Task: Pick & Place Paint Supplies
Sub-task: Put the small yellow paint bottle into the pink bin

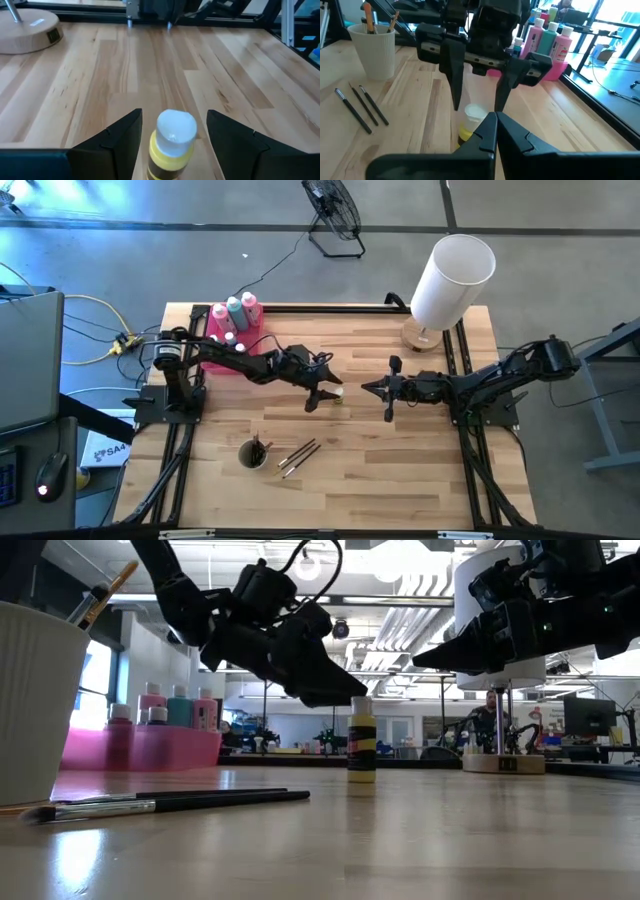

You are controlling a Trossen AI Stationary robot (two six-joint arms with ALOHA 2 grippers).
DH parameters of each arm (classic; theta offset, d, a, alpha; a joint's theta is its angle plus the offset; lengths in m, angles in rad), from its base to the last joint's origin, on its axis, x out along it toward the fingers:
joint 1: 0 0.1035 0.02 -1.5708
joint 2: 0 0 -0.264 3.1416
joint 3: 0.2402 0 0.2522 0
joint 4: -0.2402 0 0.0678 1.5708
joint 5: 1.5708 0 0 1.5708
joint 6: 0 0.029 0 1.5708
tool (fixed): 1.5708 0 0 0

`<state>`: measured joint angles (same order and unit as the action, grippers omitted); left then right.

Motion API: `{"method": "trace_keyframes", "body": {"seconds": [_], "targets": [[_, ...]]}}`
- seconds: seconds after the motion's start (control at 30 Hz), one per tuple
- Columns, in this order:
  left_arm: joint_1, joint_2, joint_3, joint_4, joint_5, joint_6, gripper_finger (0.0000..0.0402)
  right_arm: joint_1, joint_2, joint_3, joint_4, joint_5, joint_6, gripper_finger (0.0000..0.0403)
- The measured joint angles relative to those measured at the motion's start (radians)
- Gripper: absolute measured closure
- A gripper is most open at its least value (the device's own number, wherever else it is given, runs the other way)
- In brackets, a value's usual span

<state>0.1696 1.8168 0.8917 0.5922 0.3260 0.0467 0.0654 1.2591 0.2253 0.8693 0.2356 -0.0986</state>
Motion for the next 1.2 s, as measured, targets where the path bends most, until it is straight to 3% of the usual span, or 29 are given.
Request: {"method": "trace_keyframes", "body": {"seconds": [1.2], "targets": [[-0.021,0.001,0.0,-0.003,-0.04,-0.026,0.0183,0.0,0.0,0.0,-0.001,0.0,0.0,0.04]]}}
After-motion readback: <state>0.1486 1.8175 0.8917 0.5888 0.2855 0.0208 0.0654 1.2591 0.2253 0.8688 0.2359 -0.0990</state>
